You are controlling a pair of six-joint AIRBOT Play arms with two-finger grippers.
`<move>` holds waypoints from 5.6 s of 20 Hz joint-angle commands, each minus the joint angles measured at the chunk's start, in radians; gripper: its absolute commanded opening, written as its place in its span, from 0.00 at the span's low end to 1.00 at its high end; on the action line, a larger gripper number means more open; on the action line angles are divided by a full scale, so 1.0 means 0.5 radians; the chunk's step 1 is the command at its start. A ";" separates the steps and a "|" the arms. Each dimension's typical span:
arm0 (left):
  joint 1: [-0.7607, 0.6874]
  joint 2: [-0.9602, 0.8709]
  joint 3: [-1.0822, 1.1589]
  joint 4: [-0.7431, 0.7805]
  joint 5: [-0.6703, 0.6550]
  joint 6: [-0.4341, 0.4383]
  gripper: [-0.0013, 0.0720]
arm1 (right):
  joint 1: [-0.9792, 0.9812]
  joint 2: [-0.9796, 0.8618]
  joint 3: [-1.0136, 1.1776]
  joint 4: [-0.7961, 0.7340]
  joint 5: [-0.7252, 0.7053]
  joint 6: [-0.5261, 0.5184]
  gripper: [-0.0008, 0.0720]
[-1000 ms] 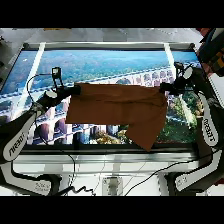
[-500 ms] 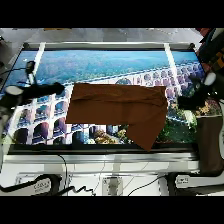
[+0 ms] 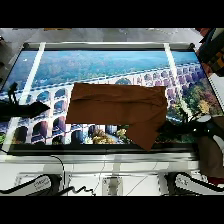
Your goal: Fold the clothes and pants, and hang the long-sleeved shirts on hangers.
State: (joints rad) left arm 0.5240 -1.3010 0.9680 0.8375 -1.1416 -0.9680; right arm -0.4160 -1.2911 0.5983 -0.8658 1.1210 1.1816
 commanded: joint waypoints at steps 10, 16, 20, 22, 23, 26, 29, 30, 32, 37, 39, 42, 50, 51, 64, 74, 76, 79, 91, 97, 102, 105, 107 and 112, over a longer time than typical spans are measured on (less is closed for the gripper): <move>-0.188 -0.539 -0.131 -0.228 0.017 -0.024 0.65 | 0.123 0.022 -0.208 0.217 -0.448 -0.050 0.03; -0.410 -0.710 -0.124 -0.288 0.126 -0.023 0.06 | 0.124 0.042 -0.156 0.215 -0.415 -0.146 0.03; -0.325 -0.576 -0.060 -0.278 -0.004 0.042 0.03 | 0.124 0.296 -0.081 0.137 -0.294 -0.154 0.03; -0.276 -0.347 -0.060 -0.149 -0.015 0.029 0.03 | 0.124 0.546 -0.081 0.024 -0.217 -0.107 0.03; -0.270 -0.208 -0.061 -0.019 -0.024 -0.027 0.03 | 0.124 0.687 -0.082 -0.043 -0.157 -0.052 0.03; -0.271 0.316 -0.164 0.258 -0.061 -0.188 0.03 | 0.153 1.098 -0.082 -0.083 0.115 0.095 0.03; -0.266 0.797 -0.323 0.255 0.059 -0.318 0.03 | 0.316 1.452 -0.082 -0.060 0.094 0.428 0.03; -0.280 0.904 -0.372 0.256 0.223 -0.349 0.03 | 0.401 1.496 -0.081 -0.056 -0.091 0.524 0.02; -0.346 0.954 -0.423 0.240 0.617 -0.349 0.03 | 0.631 1.429 -0.081 -0.057 -0.637 0.602 0.02; -0.638 0.452 -0.416 -0.041 1.174 -0.354 0.03 | 1.065 0.610 0.021 -0.022 -1.665 0.712 0.03; -0.735 0.225 -0.380 -0.067 1.283 -0.356 0.03 | 1.072 0.266 0.218 -0.011 -1.674 0.708 0.03; -0.795 0.039 -0.328 -0.160 1.414 -0.355 0.51 | 1.069 -0.056 0.456 -0.014 -1.625 0.709 0.65; -0.464 -0.002 -0.311 0.300 1.138 -0.418 0.97 | 0.948 -0.085 0.544 -0.208 -1.283 0.708 0.79; -0.417 -0.019 -0.307 0.301 1.086 -0.422 0.97 | 0.921 -0.085 0.544 -0.208 -1.215 0.708 0.79; -0.702 -0.525 -0.021 0.165 0.925 -0.409 0.14 | 0.901 0.005 0.630 -0.198 -0.905 0.697 0.43; -0.707 0.072 0.414 0.261 0.188 -0.386 0.03 | 1.466 -0.254 1.107 -0.193 -1.078 0.773 0.03; -0.707 0.274 0.416 0.262 0.137 -0.391 0.03 | 1.695 -0.430 1.171 -0.125 -1.175 0.874 0.03; -0.721 0.490 0.416 0.191 0.120 -0.392 0.03 | 2.053 -0.719 1.346 0.114 -1.238 0.912 0.03; -0.978 0.452 0.391 -0.093 0.121 -0.393 0.03 | 2.303 -1.034 1.870 0.048 -0.873 1.015 0.03; -1.731 -0.040 0.393 -0.569 0.616 -0.392 0.03 | 1.514 -0.580 1.868 -0.769 0.038 0.999 0.03; -2.348 -0.442 0.465 -0.758 1.307 -0.384 0.27 | 0.845 -0.308 1.868 -1.083 0.278 0.668 0.03; -2.522 -0.510 0.500 -0.749 1.529 -0.381 0.98 | 0.480 -0.320 1.754 -0.989 0.303 0.528 0.03; -2.523 -0.490 0.500 -0.748 1.524 -0.296 0.98 | 0.265 -0.328 1.570 -0.726 0.307 0.268 0.03; -2.375 -0.417 0.500 -0.748 1.463 -0.248 0.98 | 0.064 -0.439 1.003 -0.054 0.285 0.038 0.82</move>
State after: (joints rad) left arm -0.6876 -1.5208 1.2156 0.4656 -0.4145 -1.1080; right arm -0.3286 -1.4834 1.2339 -1.0550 1.2594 1.2751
